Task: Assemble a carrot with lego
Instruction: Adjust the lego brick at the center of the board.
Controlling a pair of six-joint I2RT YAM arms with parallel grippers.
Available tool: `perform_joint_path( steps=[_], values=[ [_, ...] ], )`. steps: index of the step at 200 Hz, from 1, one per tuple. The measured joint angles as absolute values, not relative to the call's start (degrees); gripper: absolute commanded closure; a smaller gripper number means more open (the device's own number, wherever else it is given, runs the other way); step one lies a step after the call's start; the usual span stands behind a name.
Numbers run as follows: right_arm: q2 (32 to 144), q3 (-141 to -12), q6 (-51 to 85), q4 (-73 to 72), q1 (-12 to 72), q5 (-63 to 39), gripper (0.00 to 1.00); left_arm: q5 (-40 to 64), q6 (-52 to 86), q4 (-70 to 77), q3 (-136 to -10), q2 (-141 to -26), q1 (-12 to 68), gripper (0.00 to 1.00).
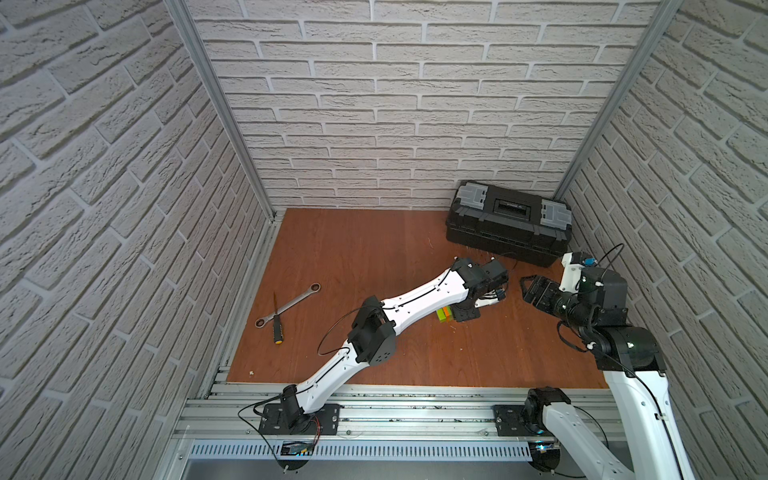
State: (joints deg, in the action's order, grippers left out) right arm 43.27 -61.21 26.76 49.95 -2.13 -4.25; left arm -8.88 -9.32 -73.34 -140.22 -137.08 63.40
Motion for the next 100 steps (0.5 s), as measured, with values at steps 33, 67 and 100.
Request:
perform_joint_path(
  steps=[33,67,100],
  values=[
    [45.0,-64.7,24.9,50.4,-2.1,-1.6,0.18,-7.6,-6.3,-51.8,-112.0,-115.3,61.3,1.00],
    [46.1,-67.7,24.6,49.9,-2.1,-0.7,0.18,-5.9,2.9,-21.5,-76.9,-90.5,55.9,1.00],
    [46.8,-67.6,25.1,48.9,-2.1,-1.6,0.20,-5.9,11.4,8.0,-50.5,-79.6,54.3,1.00]
  ],
)
